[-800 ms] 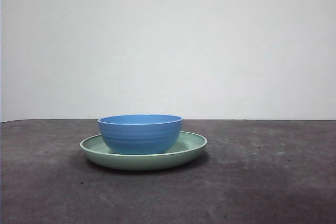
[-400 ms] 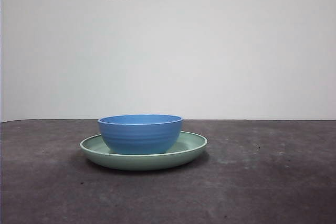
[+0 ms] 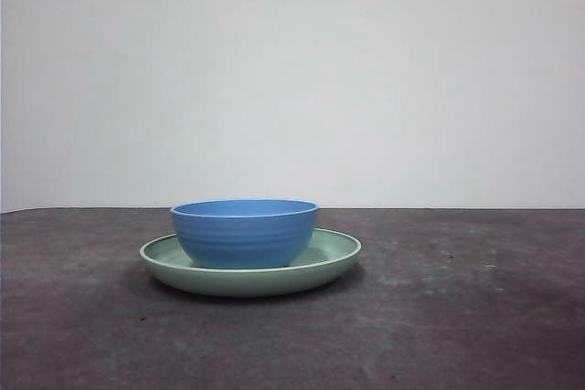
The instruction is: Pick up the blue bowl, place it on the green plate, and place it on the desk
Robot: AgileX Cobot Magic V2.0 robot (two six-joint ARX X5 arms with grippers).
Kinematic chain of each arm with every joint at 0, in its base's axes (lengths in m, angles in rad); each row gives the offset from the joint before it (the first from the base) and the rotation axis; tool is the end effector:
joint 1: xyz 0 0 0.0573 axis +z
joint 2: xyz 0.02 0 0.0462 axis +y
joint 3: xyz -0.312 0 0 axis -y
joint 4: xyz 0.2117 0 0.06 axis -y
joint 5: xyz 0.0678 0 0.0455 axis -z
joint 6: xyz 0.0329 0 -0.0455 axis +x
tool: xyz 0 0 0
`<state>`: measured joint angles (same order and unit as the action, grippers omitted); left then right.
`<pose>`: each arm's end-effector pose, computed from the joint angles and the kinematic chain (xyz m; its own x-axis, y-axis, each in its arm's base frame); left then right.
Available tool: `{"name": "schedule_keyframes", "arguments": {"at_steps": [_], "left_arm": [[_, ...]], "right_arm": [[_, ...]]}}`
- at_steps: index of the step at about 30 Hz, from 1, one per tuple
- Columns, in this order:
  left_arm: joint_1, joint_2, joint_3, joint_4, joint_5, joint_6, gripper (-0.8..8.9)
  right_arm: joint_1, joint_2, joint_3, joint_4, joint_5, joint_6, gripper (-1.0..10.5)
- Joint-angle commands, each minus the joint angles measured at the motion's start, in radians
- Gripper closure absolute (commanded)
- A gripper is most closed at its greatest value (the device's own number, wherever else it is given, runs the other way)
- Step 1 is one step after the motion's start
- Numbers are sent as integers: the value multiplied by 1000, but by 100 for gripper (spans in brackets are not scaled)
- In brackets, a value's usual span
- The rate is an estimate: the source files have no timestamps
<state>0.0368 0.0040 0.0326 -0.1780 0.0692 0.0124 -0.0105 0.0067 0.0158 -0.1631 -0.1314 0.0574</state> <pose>0.0175 -0.0016 0.1558 0.9884 -0.0328 -0.1485 0.0335 0.9994 0.0020 0.0184 0.0041 0.1521 0.9810 0.1207 -0.1521 -0.1101 0.9910 0.0768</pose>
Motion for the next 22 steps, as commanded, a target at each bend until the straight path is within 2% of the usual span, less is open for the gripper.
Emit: {"name": "schedule_keyframes", "arguments": {"at_steps": [1, 22], "left_arm": [[0, -1, -21, -8, -2, -2, 798], [-1, -1, -21, -9, -2, -2, 798]], "right_arm": [[-1, -3, -5, -10, 4, 13, 934], [-1, -3, -5, 9, 2, 14, 934]]}}
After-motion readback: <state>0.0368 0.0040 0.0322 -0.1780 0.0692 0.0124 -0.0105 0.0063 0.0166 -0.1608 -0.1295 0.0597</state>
